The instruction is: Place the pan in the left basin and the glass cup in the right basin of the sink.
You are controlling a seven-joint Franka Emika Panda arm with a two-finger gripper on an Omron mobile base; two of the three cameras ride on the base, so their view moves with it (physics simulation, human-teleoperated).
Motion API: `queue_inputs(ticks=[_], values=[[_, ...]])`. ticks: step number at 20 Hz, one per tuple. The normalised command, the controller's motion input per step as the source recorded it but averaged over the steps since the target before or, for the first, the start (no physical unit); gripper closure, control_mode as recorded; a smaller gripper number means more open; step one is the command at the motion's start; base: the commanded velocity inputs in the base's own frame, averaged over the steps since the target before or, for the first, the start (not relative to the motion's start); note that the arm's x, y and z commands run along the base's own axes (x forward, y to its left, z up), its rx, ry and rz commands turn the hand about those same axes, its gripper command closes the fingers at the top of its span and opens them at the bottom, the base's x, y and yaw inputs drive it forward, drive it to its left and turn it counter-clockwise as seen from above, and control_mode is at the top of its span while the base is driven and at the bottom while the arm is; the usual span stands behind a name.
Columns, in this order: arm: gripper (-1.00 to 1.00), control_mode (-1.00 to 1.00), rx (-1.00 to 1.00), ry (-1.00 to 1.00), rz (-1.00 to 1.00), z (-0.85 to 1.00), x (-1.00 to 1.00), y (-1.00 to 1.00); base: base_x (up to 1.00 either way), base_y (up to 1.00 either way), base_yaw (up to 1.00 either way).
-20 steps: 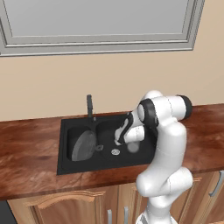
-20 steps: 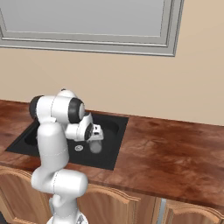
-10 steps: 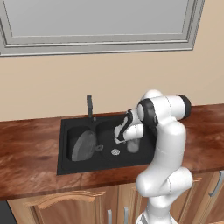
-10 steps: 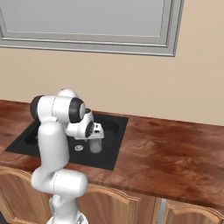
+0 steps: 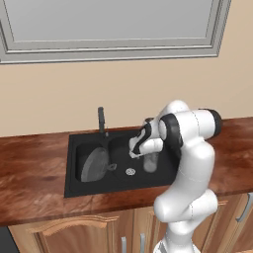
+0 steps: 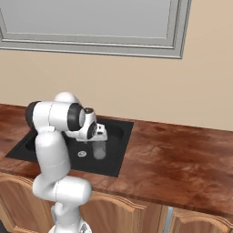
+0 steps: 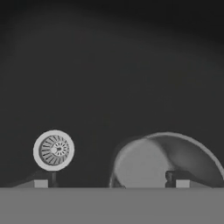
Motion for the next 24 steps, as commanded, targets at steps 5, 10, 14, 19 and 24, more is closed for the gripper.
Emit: queue_inputs(ticks=[5, 10, 14, 19, 24], values=[[-1.0, -1.0, 0.0, -0.04, -0.08, 0.46, -0.14, 0.01, 0.0, 0.0, 0.0], [-1.0, -1.0, 0.0, -0.02, -0.12, 0.46, -0.2, 0.07, 0.0, 0.0, 0.0], [-1.0, -1.0, 0.0, 0.0, -0.17, 0.4, -0.24, 0.17, 0.0, 0.0, 0.0], [-1.0, -1.0, 0.01, 0.0, -0.19, 0.33, -0.32, 0.16, 0.0, 0.0, 0.0], [-1.0, -1.0, 0.01, -0.02, -0.13, 0.32, -0.33, 0.13, 0.0, 0.0, 0.0]])
